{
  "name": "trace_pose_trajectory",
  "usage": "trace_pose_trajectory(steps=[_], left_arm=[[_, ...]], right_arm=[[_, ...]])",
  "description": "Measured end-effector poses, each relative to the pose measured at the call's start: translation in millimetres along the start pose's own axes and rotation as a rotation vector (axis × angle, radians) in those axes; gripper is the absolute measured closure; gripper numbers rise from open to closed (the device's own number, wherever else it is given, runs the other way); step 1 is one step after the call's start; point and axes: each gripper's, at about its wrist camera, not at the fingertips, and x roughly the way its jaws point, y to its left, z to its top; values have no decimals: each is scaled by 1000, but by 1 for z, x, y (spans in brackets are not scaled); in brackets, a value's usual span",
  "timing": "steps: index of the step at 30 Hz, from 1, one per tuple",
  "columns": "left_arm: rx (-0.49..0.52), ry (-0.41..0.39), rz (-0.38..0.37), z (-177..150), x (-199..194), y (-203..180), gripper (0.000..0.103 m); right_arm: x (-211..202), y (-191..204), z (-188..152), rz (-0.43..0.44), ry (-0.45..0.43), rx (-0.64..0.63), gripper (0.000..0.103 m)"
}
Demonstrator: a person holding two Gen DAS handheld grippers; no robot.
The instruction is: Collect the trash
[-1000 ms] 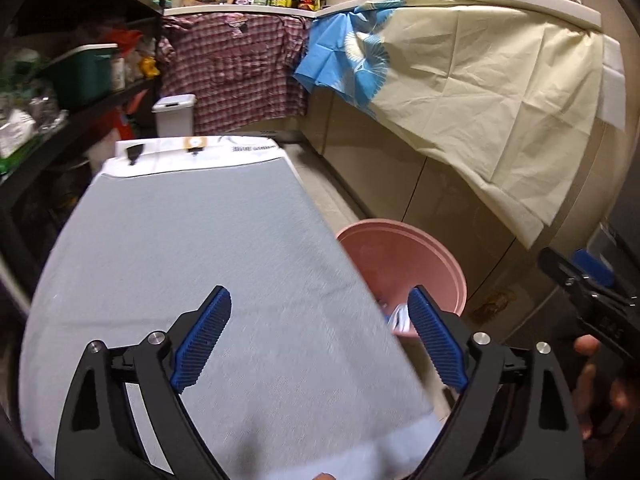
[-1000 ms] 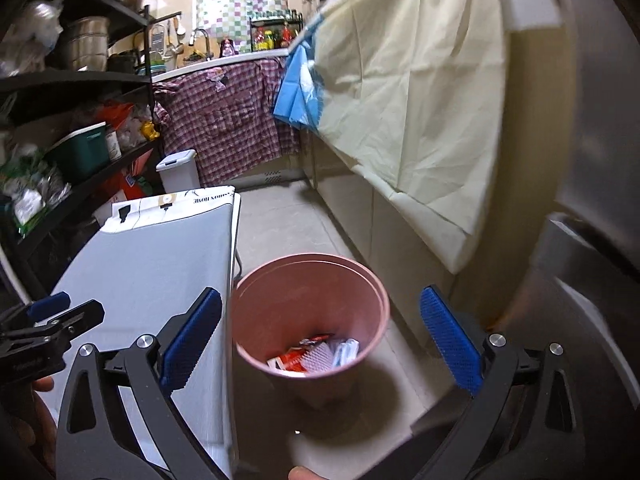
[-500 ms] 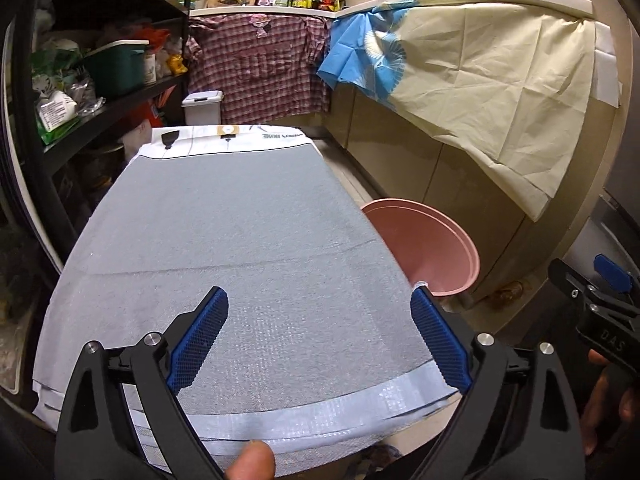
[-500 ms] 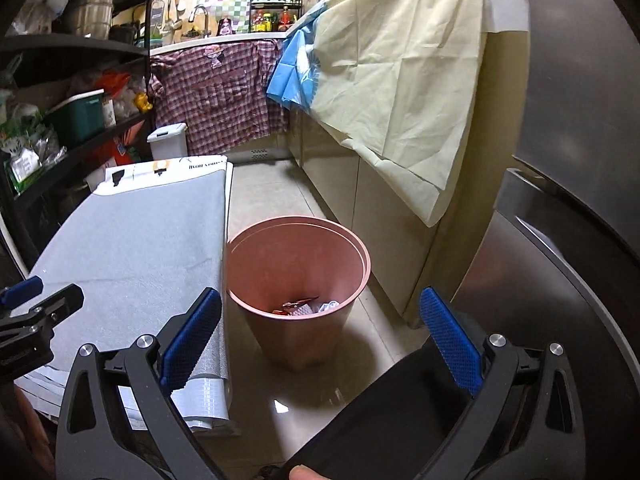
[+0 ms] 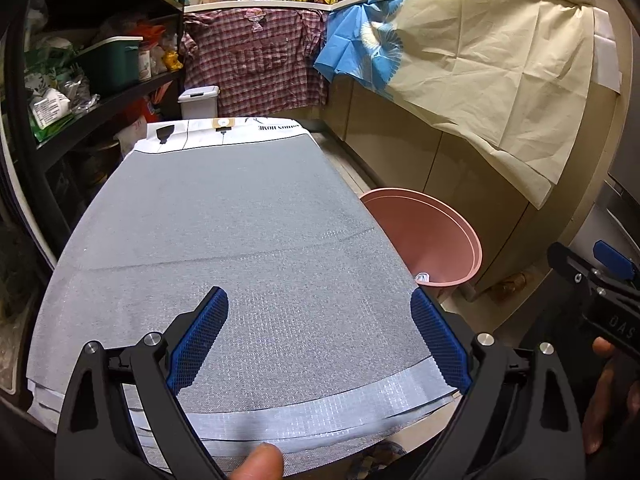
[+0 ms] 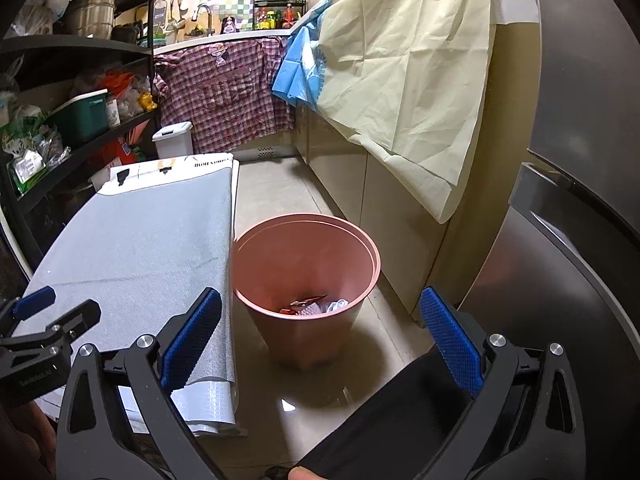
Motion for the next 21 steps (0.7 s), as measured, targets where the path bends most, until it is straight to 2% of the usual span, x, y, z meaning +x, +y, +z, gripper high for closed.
trace_pose_trajectory(steps=[21], left_arm=[[-5,1,-8,1,0,-2,13]], right_arm=[[-2,5,-2,2,-5,-14,5]])
